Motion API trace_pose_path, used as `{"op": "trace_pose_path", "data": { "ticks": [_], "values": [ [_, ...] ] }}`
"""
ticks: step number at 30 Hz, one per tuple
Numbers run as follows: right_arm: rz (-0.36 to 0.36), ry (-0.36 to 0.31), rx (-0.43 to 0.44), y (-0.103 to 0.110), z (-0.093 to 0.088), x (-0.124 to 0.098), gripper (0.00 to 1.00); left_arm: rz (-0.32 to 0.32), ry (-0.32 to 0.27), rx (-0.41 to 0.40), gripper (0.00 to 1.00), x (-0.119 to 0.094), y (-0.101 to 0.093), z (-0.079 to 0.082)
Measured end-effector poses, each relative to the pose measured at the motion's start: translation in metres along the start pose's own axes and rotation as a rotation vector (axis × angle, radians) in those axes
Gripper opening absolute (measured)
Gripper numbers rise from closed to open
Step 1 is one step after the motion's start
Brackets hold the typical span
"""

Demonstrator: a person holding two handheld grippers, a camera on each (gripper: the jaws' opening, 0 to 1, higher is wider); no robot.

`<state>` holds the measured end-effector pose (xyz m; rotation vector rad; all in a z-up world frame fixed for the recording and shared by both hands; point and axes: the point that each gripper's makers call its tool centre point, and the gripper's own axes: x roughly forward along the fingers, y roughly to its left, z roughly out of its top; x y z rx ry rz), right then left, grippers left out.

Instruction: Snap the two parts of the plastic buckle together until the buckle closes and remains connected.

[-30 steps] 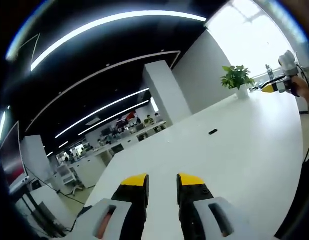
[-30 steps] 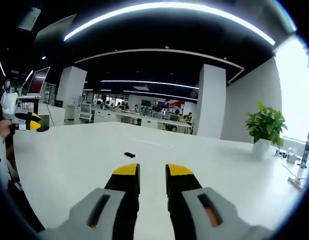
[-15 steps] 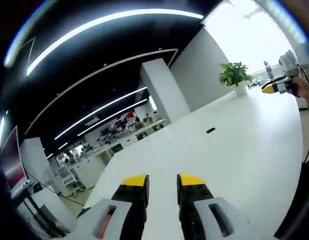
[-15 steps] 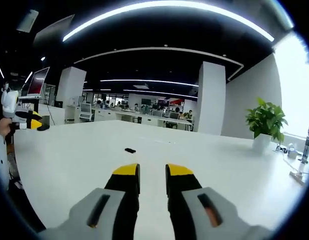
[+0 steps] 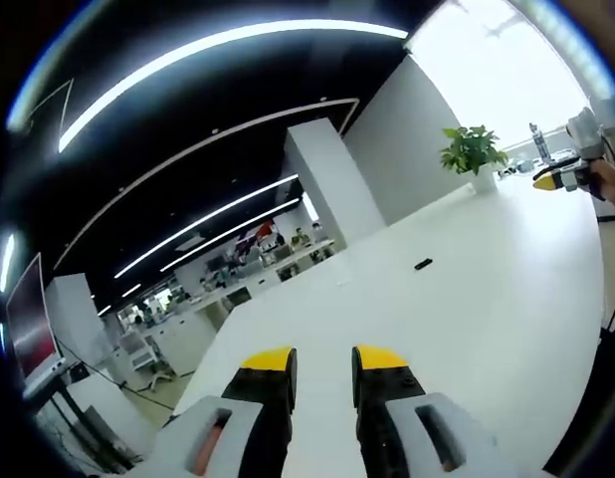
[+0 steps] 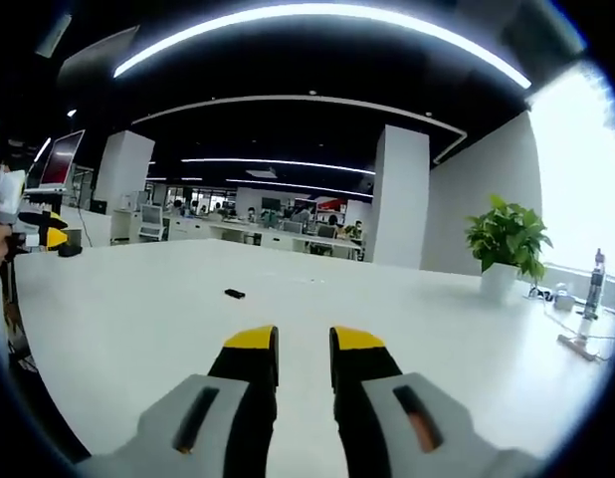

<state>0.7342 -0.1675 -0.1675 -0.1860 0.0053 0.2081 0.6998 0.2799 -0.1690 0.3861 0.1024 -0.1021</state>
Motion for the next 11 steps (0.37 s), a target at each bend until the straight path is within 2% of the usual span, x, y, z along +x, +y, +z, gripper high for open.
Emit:
{"op": "trace_pose_path", "data": {
  "ticks": [5, 11],
  "values": [
    [0.036, -0.009, 0.006, 0.011, 0.003, 0.004, 0.2, 0.02, -0.014, -0.011, 0.22, -0.001, 0.009, 0.003],
    [0.042, -0.012, 0.006, 0.014, 0.006, 0.012, 0.2, 0.032, -0.02, -0.013, 0.22, 0.003, 0.016, 0.004]
  ]
}}
